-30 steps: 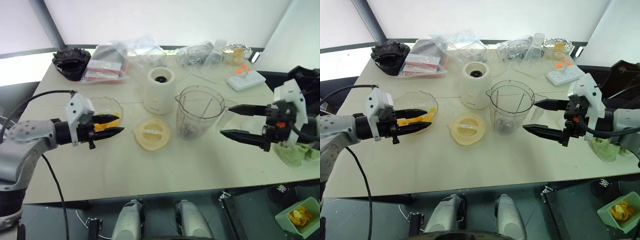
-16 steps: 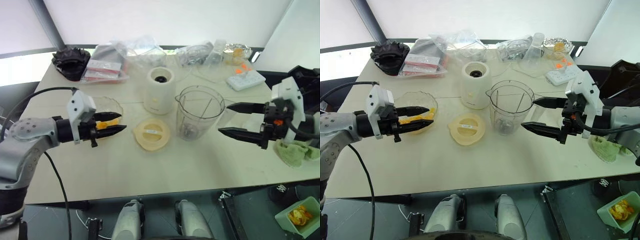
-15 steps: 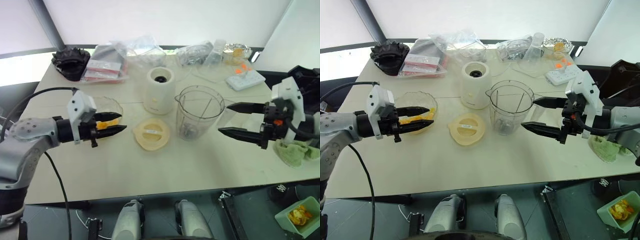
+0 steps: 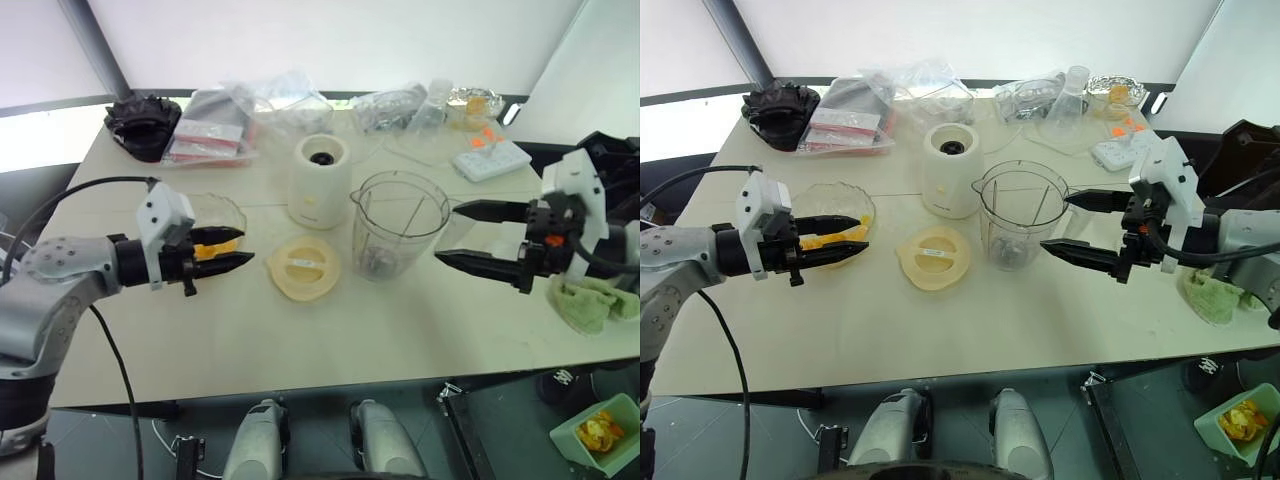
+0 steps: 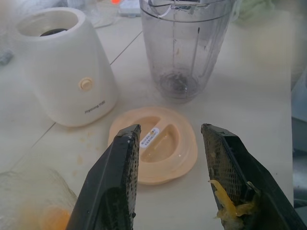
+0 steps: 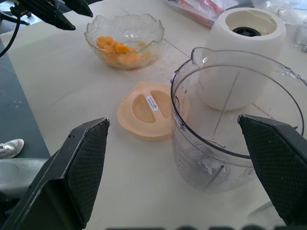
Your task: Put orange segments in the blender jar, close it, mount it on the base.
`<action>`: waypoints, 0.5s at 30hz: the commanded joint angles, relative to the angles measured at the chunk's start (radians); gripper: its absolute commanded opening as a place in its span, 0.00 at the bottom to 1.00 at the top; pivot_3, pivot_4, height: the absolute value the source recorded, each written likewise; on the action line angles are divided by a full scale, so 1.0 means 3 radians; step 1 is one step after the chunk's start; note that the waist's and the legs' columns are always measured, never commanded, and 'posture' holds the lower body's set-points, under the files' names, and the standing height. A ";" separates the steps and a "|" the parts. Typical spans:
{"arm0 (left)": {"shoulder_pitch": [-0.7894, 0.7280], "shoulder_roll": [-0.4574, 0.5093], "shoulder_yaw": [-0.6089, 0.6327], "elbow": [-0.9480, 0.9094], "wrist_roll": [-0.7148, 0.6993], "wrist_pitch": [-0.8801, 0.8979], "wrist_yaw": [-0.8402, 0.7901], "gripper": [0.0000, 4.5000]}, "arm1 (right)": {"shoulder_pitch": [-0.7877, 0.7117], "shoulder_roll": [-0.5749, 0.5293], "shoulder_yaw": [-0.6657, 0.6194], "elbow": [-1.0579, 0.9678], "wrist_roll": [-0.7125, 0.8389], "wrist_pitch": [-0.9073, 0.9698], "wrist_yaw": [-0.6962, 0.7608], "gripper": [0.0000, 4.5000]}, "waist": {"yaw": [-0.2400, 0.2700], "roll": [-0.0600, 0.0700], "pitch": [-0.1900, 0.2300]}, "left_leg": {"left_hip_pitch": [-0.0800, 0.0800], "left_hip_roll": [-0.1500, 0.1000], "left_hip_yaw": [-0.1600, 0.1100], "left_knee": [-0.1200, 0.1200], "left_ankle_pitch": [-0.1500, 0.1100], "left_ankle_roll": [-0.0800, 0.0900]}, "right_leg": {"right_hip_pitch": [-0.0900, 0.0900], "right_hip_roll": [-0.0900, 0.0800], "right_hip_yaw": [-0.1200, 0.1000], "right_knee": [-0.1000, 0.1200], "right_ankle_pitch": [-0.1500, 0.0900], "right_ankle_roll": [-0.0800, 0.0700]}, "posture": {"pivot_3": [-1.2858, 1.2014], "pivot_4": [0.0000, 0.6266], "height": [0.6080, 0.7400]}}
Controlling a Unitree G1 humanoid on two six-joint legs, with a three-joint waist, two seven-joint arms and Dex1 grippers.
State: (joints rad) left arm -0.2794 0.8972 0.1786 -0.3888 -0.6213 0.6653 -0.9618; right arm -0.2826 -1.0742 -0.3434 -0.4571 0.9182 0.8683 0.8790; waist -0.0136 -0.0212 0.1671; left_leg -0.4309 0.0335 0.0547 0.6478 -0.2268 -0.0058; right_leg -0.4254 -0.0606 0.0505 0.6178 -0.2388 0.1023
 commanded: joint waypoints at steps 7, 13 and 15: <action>-0.0594 0.0118 0.0023 0.0861 0.0135 0.0292 0.0174 0.46 | -0.0066 0.0126 0.0002 -0.0135 0.0072 0.0027 -0.0153 0.99 | 0.0006 0.0000 0.0000 | 0.0001 -0.0003 -0.0002 0.0004 0.0000 0.0000 | 0.0001 0.0005 -0.0002 0.0006 0.0000 0.0000 | 0.52 0.24 1.00; -0.1454 0.0054 -0.0739 0.1939 0.0792 0.0460 0.0181 0.46 | -0.0097 0.0163 0.0075 -0.0142 0.0070 0.0028 -0.0181 0.99 | 0.0017 -0.0001 0.0001 | 0.0000 -0.0006 0.0001 0.0004 0.0000 0.0000 | 0.0000 0.0009 -0.0001 0.0007 0.0000 0.0002 | 0.52 0.24 1.00; -0.1841 -0.0081 -0.1071 0.2456 0.1091 0.0558 0.0222 0.46 | -0.0129 0.0148 0.0116 -0.0123 0.0077 0.0044 -0.0148 0.99 | 0.0030 -0.0003 0.0001 | -0.0002 -0.0007 0.0004 0.0009 0.0001 0.0001 | 0.0001 0.0013 -0.0004 0.0008 0.0000 0.0002 | 0.52 0.24 1.00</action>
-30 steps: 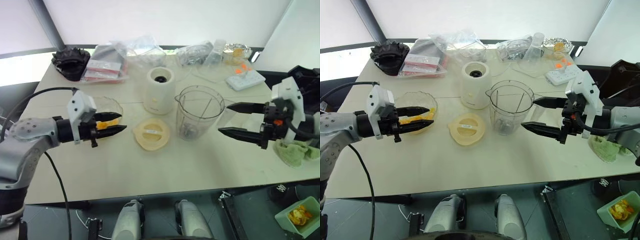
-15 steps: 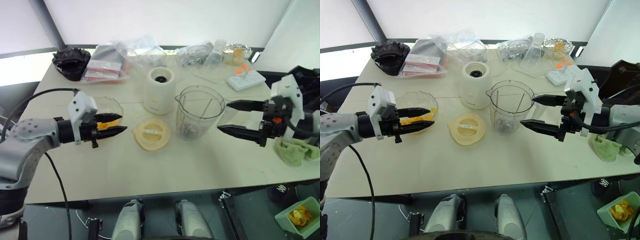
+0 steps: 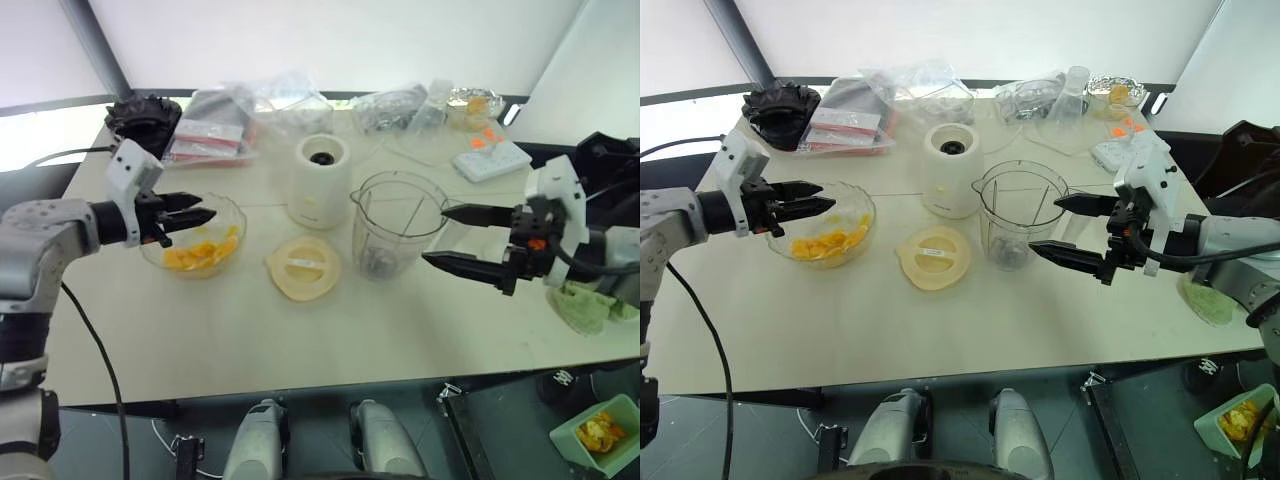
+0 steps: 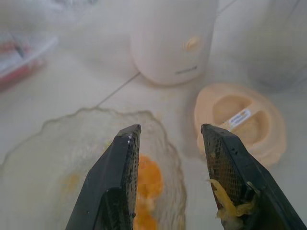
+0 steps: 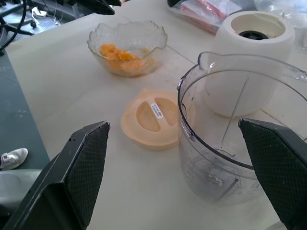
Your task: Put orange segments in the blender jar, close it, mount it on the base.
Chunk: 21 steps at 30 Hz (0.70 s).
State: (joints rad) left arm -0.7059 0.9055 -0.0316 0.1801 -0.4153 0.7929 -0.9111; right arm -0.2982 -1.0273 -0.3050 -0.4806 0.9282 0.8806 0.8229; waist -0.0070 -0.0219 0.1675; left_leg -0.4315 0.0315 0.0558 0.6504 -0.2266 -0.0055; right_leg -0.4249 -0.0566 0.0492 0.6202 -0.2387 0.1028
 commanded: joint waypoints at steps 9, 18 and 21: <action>-0.1232 -0.0545 -0.0768 0.1981 0.1002 0.0002 -0.0051 0.46 | -0.0128 -0.0084 -0.0001 -0.0083 0.0126 0.0148 0.0097 0.99 | -0.0018 -0.0004 0.0002 | -0.0036 0.0003 -0.0004 0.0009 0.0000 0.0001 | -0.0037 0.0007 0.0000 0.0019 0.0006 0.0011 | 0.52 0.24 1.00; -0.1452 -0.0868 -0.0715 0.2768 0.1310 -0.0137 -0.0010 0.46 | -0.0133 -0.0091 0.0009 -0.0098 0.0114 0.0181 0.0115 0.99 | -0.0013 -0.0008 0.0004 | -0.0044 0.0007 -0.0014 0.0027 0.0000 0.0001 | -0.0044 0.0017 0.0000 0.0037 0.0002 0.0008 | 0.52 0.24 1.00; -0.1480 -0.0923 -0.0683 0.2876 0.1354 -0.0144 -0.0014 0.46 | -0.0099 -0.0083 -0.0007 -0.0134 0.0127 0.0186 0.0104 0.99 | -0.0013 -0.0008 0.0004 | -0.0047 0.0008 -0.0015 0.0036 0.0000 0.0001 | -0.0042 0.0017 0.0000 0.0039 0.0000 0.0003 | 0.52 0.24 1.00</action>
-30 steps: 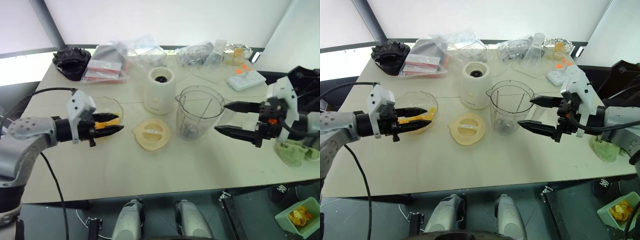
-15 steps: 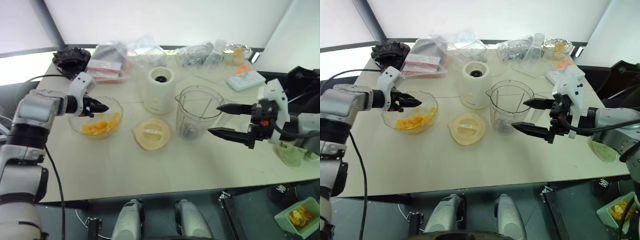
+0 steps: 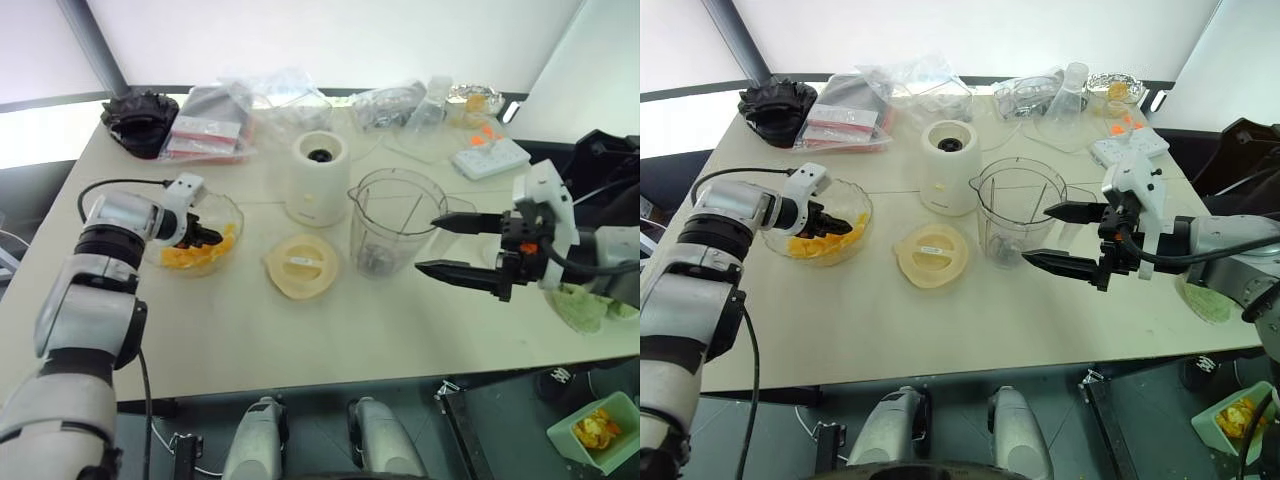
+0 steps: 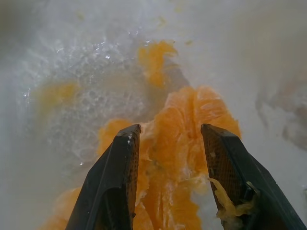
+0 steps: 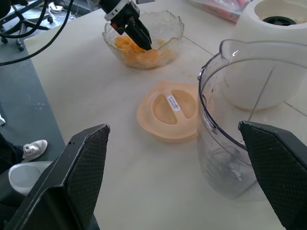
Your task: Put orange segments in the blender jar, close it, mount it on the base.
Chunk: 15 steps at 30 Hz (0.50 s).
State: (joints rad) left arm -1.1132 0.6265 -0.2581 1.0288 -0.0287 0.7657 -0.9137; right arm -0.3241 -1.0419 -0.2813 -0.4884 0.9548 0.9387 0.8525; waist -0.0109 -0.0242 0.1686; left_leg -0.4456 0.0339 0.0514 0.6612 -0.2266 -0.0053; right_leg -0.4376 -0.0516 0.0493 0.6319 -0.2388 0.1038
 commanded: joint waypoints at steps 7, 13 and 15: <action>-0.0182 -0.0177 0.0151 0.0197 0.0094 -0.0054 -0.0008 0.46 | -0.0009 0.0001 -0.0077 -0.0135 0.0038 -0.0013 -0.0046 0.99 | 0.0009 0.0000 0.0000 | 0.0001 0.0000 -0.0002 0.0008 0.0000 0.0000 | 0.0006 -0.0001 0.0000 0.0000 0.0000 0.0000 | 0.52 0.24 1.00; -0.0196 -0.0202 0.0170 0.0222 0.0140 -0.0098 -0.0069 0.64 | 0.0026 -0.0002 -0.0118 -0.0172 0.0067 -0.0002 -0.0083 1.00 | 0.0002 0.0000 0.0000 | 0.0001 0.0000 -0.0002 0.0008 0.0000 0.0000 | 0.0006 -0.0001 0.0000 0.0001 0.0001 0.0000 | 0.52 0.24 1.00; -0.0209 -0.0196 0.0192 0.0227 0.0139 -0.0116 -0.0084 0.87 | 0.0038 0.0001 -0.0123 -0.0183 0.0073 -0.0002 -0.0098 1.00 | 0.0002 0.0000 0.0000 | 0.0001 0.0000 -0.0002 0.0008 0.0000 0.0000 | 0.0006 -0.0001 0.0000 0.0001 0.0001 0.0001 | 0.52 0.24 1.00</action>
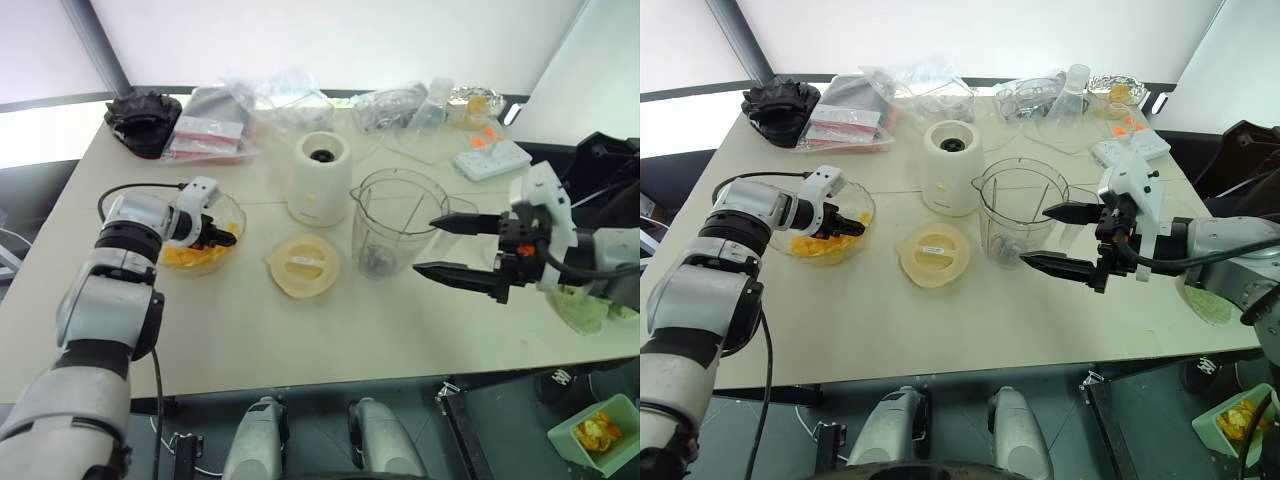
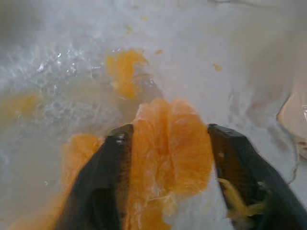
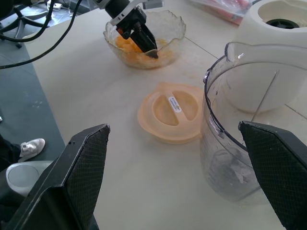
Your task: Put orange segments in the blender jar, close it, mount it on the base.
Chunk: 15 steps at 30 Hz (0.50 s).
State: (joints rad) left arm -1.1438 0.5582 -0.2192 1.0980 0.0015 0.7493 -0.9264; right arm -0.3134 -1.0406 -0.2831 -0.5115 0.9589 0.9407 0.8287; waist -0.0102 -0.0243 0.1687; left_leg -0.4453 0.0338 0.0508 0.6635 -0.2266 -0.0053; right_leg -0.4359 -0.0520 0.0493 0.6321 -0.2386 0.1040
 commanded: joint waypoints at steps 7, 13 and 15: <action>-0.0125 0.0018 0.0088 0.0038 0.0083 -0.0064 -0.0049 0.99 | 0.0003 0.0011 -0.0086 -0.0102 0.0047 -0.0027 -0.0044 1.00 | 0.0012 0.0000 0.0000 | 0.0000 -0.0001 0.0000 0.0002 0.0000 0.0000 | 0.0003 -0.0001 0.0000 0.0000 0.0000 0.0000 | 0.52 0.24 1.00; -0.0115 -0.0105 0.0148 0.0170 0.0081 -0.0097 0.0041 0.99 | -0.0048 0.0023 -0.0028 -0.0079 0.0014 -0.0046 -0.0051 1.00 | 0.0017 0.0000 0.0000 | 0.0000 -0.0001 -0.0001 0.0002 0.0000 0.0000 | 0.0003 -0.0001 0.0000 0.0000 0.0001 0.0001 | 0.52 0.24 1.00; -0.0101 -0.0140 0.0195 0.0250 0.0088 -0.0128 0.0140 0.99 | -0.0055 0.0023 -0.0015 -0.0075 -0.0003 -0.0054 -0.0052 1.00 | 0.0028 0.0000 0.0000 | 0.0000 -0.0002 -0.0001 0.0003 0.0000 0.0000 | 0.0003 -0.0001 0.0000 0.0000 0.0004 0.0006 | 0.52 0.24 1.00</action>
State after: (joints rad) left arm -1.1525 0.5263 -0.1793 1.1618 0.0280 0.7259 -0.9010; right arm -0.3126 -1.0379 -0.2792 -0.5256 0.9611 0.9441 0.8131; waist -0.0019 -0.0243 0.1687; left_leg -0.4450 0.0333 0.0506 0.6644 -0.2266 -0.0053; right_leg -0.4347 -0.0523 0.0492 0.6321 -0.2373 0.1063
